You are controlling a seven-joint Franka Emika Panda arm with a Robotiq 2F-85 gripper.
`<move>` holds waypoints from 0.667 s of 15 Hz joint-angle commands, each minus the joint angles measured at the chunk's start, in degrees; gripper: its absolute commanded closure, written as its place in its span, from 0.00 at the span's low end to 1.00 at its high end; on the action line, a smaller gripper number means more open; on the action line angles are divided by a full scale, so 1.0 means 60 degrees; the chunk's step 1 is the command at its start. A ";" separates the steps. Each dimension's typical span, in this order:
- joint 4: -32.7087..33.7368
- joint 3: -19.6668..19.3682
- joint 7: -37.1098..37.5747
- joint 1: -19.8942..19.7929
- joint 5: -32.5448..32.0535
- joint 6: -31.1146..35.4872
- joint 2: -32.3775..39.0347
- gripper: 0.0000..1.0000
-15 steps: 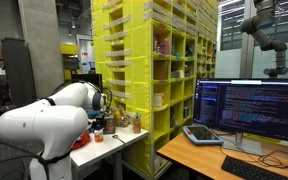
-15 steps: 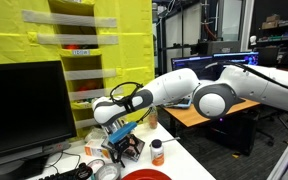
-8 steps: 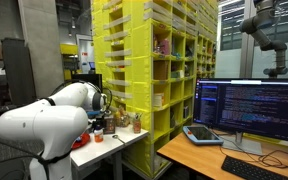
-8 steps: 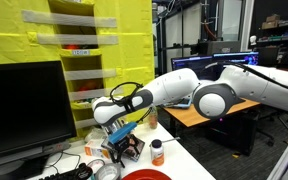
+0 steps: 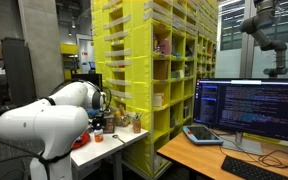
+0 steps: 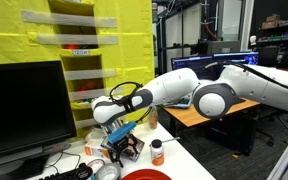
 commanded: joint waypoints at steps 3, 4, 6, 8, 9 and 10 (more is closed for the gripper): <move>-0.1046 -0.0228 0.0702 0.0544 -0.0303 0.2389 -0.1470 0.00; -0.1235 -0.0322 0.0859 0.0670 -0.0409 0.2918 -0.1689 0.00; -0.1884 -0.0530 0.1200 0.0895 -0.0732 0.4170 -0.2178 0.00; -0.2854 -0.0660 0.1452 0.1005 -0.0968 0.5222 -0.2755 0.00; -0.3241 -0.0686 0.1530 0.1030 -0.1035 0.5614 -0.2979 0.00; -0.3663 -0.0712 0.1526 0.1029 -0.1086 0.6016 -0.3187 0.00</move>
